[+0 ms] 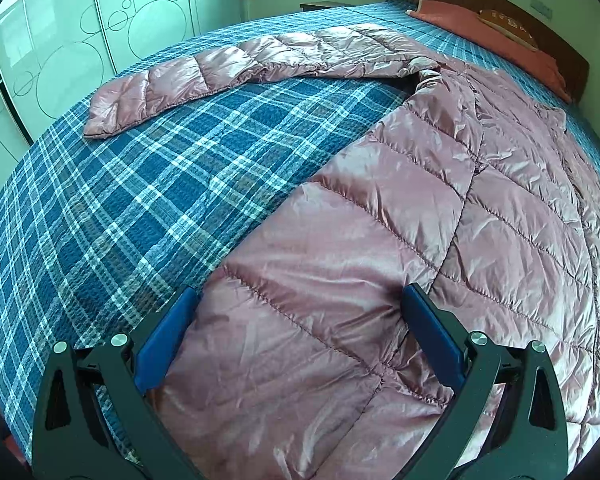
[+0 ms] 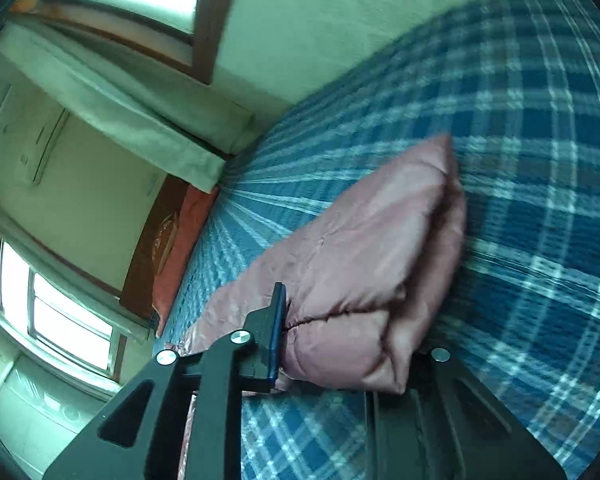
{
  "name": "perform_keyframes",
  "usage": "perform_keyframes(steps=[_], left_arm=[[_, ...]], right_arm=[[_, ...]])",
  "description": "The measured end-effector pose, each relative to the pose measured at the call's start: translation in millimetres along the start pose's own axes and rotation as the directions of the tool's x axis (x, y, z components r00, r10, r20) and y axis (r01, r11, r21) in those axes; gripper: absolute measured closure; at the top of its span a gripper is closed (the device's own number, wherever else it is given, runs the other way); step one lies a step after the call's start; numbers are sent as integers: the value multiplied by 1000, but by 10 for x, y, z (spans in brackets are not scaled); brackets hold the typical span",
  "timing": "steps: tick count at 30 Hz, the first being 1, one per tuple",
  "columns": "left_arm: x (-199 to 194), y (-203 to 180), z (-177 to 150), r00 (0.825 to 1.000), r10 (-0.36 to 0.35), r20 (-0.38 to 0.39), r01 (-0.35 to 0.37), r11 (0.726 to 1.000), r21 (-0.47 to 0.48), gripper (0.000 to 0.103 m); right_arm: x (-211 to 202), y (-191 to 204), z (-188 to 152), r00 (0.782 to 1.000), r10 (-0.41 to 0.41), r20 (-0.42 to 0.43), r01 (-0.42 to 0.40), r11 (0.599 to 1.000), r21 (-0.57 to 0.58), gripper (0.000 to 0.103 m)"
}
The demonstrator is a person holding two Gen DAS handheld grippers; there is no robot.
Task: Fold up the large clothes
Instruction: 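Grasp the jacket sleeve cuff with the right gripper and lift it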
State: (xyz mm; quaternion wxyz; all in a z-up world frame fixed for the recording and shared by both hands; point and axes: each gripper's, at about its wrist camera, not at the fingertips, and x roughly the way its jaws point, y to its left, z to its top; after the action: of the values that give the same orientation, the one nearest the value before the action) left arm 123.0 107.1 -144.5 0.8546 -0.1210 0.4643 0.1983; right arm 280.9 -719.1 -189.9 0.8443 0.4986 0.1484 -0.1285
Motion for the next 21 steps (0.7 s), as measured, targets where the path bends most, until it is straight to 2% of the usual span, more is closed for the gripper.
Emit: perform_keyframes(steps=[6,11,16,21], left_arm=[[20,4,2,1000,-3,0,3,1000,-4,2],[19,11,-4,1000,-12,-1,12,1000,-12,2],[24,34,-9,1000,-24,0,24,1000,-19,2],[14,66,-20,999,-36,0,36,999,-29,2]], right_arm=[[101,733,-202,998,49,-31,-53,987,-154,90],[325,1498,-623,991,79,-108,-109,945,-310,90],[695,2311,-1320,969,103,-224,-196,872,-449,90],[1085,2950,-2099,932,103,-347,-281,809,-516,90]])
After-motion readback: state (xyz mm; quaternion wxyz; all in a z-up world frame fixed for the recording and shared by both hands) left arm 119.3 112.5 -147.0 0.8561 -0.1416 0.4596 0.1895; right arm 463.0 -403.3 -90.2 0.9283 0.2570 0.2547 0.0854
